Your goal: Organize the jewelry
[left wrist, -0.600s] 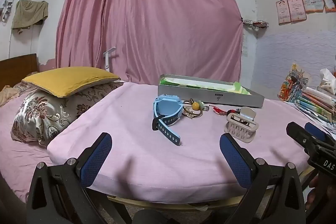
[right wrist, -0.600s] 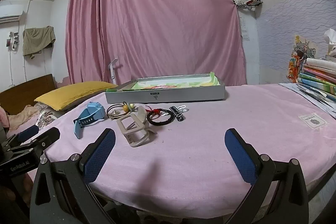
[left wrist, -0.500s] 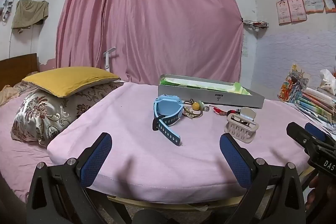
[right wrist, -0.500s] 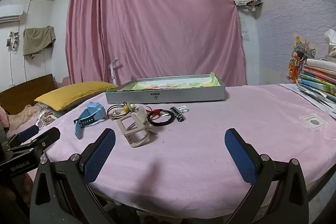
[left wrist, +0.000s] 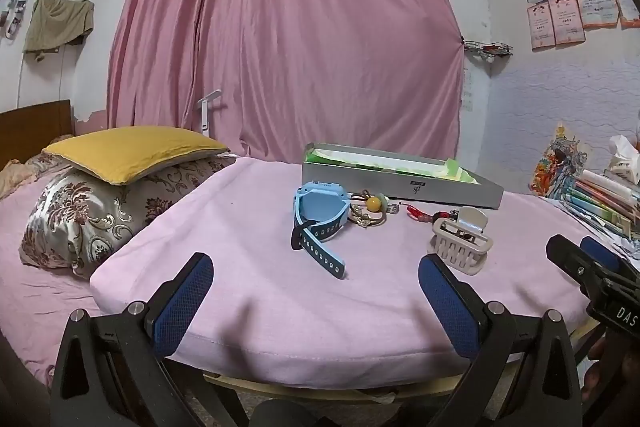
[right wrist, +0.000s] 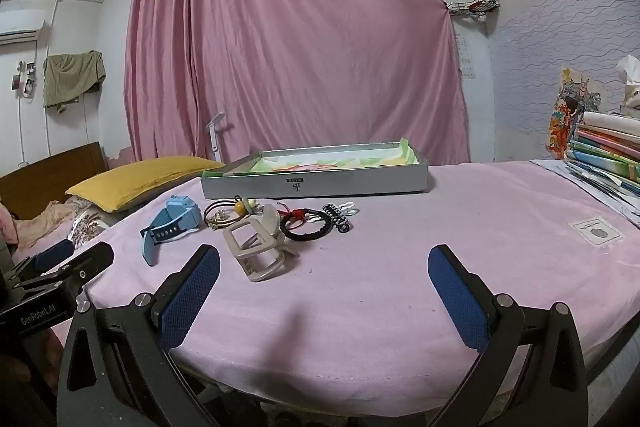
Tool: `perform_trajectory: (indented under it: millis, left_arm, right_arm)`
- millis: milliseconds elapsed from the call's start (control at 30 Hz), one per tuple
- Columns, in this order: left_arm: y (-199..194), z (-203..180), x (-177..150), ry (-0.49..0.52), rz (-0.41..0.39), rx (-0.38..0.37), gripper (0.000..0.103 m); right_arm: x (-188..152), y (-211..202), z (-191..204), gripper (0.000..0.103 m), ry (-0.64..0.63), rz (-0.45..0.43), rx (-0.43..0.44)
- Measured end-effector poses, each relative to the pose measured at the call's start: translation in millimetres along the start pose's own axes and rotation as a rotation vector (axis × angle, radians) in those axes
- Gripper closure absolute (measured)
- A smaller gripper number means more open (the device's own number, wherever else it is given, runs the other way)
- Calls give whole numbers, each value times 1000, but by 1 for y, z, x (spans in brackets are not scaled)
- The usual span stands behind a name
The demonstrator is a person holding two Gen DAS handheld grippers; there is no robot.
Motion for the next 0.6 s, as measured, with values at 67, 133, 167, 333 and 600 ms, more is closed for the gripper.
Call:
perform_trajectory:
  millis: [67, 133, 167, 333, 600]
  left_arm:
    - [0, -1, 0, -2, -1, 1, 0]
    - [0, -2, -2, -1, -3, 4, 0]
    - [0, -2, -2, -1, -2, 4, 0]
    - [1, 2, -2, -5, -2, 3, 0]
    - [1, 2, -1, -7, -2, 3, 0]
  right_arm:
    - [1, -2, 0, 1, 1, 1, 2]
    - [1, -2, 0, 1, 1, -1, 2]
    - [2, -1, -1, 1, 2, -2, 2]
    - [4, -4, -1, 1, 2, -5, 1]
    - [4, -4, -2, 1, 2, -6, 0]
Point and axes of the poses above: each gripper's, at about its wrist camera, not at the fingertips, and y roughly the way its jaws point, z to its left, x to its top, the point moved 3 cm from there along y, roughly the way its jaws point, and after that the axes turned 4 degrees about -x, right-handed, at the moved point
